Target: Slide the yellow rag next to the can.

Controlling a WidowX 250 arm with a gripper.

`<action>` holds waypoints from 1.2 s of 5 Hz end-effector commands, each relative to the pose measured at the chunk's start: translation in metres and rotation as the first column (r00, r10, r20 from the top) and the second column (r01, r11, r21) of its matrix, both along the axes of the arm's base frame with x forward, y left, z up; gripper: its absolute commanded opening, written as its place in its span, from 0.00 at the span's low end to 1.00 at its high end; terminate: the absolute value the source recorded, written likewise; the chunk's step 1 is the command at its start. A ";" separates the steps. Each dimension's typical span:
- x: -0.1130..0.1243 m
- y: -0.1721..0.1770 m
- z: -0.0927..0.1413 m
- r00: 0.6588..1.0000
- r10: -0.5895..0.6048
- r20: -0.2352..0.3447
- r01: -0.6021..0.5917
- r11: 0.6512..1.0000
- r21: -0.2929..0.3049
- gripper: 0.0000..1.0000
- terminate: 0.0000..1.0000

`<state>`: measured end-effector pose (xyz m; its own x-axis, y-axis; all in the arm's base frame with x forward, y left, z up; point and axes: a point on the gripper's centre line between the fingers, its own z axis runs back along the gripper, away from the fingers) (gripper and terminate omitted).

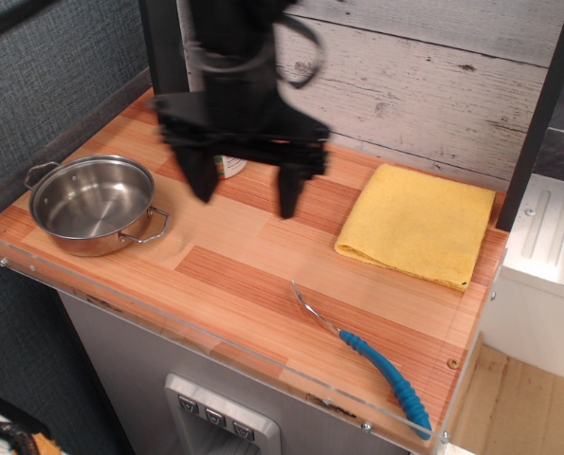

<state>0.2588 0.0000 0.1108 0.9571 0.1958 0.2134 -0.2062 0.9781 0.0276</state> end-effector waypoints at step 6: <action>0.126 -0.087 -0.079 0.989 -0.140 0.051 0.144 0.985 -0.098 0.00 0.00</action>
<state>0.3793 -0.0836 0.0191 0.9747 0.0914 0.2038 -0.0781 0.9943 -0.0726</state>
